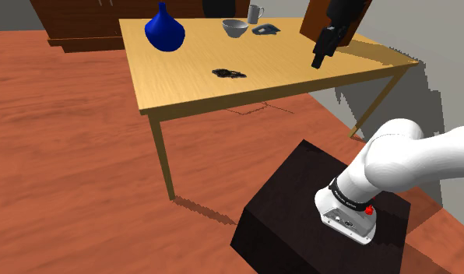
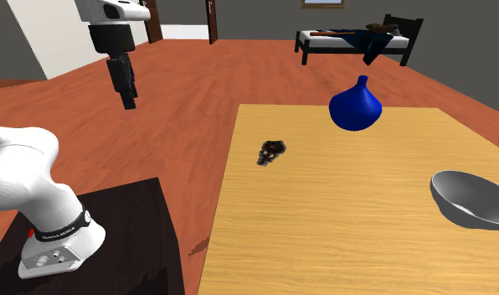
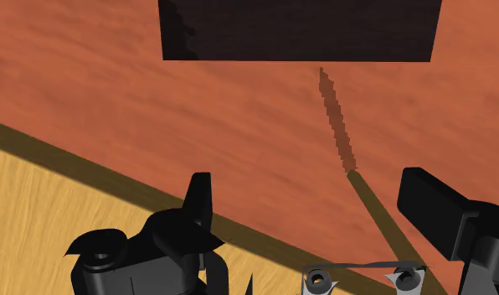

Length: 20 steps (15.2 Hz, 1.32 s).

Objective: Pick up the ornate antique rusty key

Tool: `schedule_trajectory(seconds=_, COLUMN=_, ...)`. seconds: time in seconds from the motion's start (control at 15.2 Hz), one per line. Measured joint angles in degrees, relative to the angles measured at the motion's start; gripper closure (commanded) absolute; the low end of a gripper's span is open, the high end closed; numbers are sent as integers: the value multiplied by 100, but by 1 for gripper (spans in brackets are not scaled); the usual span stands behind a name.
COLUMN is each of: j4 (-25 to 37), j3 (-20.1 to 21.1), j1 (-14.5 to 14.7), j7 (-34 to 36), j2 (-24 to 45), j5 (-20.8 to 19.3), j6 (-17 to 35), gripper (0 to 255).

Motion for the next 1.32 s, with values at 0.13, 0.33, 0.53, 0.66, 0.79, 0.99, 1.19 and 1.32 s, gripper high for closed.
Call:
schedule_trajectory(seconds=0.13, j4=11, j3=-37, j1=14, j7=-52, j2=101, j5=-8, j6=92, gripper=0)
schedule_trajectory(seconds=0.33, j4=6, j3=-302, j1=67, j7=-424, j2=485, j5=-90, j6=514, gripper=0)
schedule_trajectory(seconds=0.53, j4=72, j3=-599, j1=134, j7=-869, j2=962, j5=-143, j6=966, gripper=0)
schedule_trajectory(seconds=0.66, j4=188, j3=-762, j1=197, j7=-1151, j2=1299, j5=-130, j6=1207, gripper=0)
schedule_trajectory(seconds=0.79, j4=384, j3=-968, j1=250, j7=-1491, j2=1724, j5=-113, j6=1458, gripper=0)
schedule_trajectory(seconds=0.99, j4=607, j3=-1189, j1=359, j7=-1931, j2=2317, j5=-3, j6=1839, gripper=0)
schedule_trajectory(seconds=1.19, j4=950, j3=-1405, j1=455, j7=-2423, j2=2984, j5=177, j6=2151, gripper=0)
schedule_trajectory(seconds=1.32, j4=1131, j3=-1538, j1=494, j7=-2774, j2=3402, j5=322, j6=2374, gripper=0)
